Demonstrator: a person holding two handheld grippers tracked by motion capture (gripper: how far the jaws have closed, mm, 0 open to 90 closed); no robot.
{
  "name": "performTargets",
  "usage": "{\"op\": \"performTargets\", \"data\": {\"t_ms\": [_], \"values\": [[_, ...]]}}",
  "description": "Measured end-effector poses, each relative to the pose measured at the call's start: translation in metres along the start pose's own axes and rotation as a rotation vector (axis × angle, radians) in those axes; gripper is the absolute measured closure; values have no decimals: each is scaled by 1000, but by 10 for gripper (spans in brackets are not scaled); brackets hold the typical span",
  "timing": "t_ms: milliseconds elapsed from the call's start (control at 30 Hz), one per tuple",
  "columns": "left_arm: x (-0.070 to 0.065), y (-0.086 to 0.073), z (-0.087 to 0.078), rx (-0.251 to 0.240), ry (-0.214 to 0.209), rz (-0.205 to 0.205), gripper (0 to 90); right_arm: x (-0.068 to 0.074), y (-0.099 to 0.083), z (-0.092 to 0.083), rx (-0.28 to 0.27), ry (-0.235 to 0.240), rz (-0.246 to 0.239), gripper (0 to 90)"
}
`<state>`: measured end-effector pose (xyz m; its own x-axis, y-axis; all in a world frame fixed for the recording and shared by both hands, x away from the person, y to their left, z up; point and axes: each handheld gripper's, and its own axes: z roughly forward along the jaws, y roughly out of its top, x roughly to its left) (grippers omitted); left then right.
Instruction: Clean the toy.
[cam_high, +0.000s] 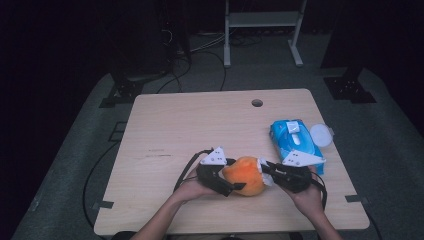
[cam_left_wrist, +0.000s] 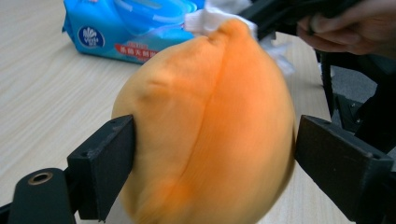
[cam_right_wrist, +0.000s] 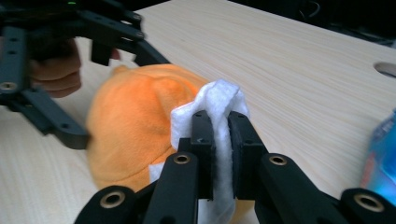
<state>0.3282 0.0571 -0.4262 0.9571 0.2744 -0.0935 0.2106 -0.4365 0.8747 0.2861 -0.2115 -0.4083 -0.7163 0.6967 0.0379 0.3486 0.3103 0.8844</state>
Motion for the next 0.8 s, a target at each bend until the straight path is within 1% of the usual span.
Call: {"op": "performTargets", "data": {"t_ms": [33, 67, 100, 133, 167, 200, 267, 300, 333, 367, 400, 433, 467, 500, 533, 567, 633, 667, 733, 767, 800], "values": [[1, -1, 1, 4, 10, -4, 94, -3, -1, -1, 2, -1, 20, 811], [2, -2, 4, 18, 19, -11, 75, -5, -1, -1, 2, -3, 26, 811], [3, -2, 7, 29, 16, -19, 48, -6, -2, -1, 2, -7, 29, 811], [4, -4, 10, 46, 2, -34, 36, -7, -2, -1, 1, -6, 30, 811], [3, -5, 12, 49, 4, -32, 39, -6, -2, -1, 2, -5, 31, 811], [2, -5, 11, 47, 11, -30, 82, -5, -1, -1, 2, -5, 29, 810], [-2, 0, 6, 53, 38, -13, 213, -4, 0, -1, -5, -6, 26, 811], [-5, 3, 4, 55, 46, -5, 266, -3, 1, -2, -13, -3, 34, 811], [-9, 9, -1, 53, 45, -1, 289, -3, 2, -3, -24, -2, 33, 811], [-11, 12, -5, 47, 49, 10, 299, -2, 4, -5, -35, 0, 42, 811], [-13, 18, -10, 53, 47, 11, 302, -2, 5, -6, -36, 0, 43, 811], [-13, 20, -12, 69, 49, 14, 303, -3, 5, -6, -43, 15, 55, 811], [-13, 21, -14, 95, 69, 24, 305, -4, 5, -6, -44, 27, 63, 811], [-12, 21, -13, 120, 91, 20, 308, -4, 4, -4, -39, 29, 64, 811], [-11, 19, -12, 137, 100, 11, 309, -3, 5, -4, -38, 18, 49, 812], [-9, 18, -11, 143, 103, -2, 308, -3, 6, -5, -41, 17, 47, 812], [-7, 15, -9, 121, 105, -47, 303, 1, 10, -8, -68, 20, 41, 812], [-7, 16, -8, 111, 112, -56, 298, 4, 12, -10, -81, 21, 29, 812], [-9, 16, -4, 101, 122, -57, 282, 11, 16, -12, -98, 42, 13, 812], [-11, 16, -2, 99, 122, -51, 271, 16, 18, -11, -94, 48, -10, 811], [-14, 17, 0, 107, 119, -24, 257, 19, 19, -9, -85, 45, -27, 811]]}}
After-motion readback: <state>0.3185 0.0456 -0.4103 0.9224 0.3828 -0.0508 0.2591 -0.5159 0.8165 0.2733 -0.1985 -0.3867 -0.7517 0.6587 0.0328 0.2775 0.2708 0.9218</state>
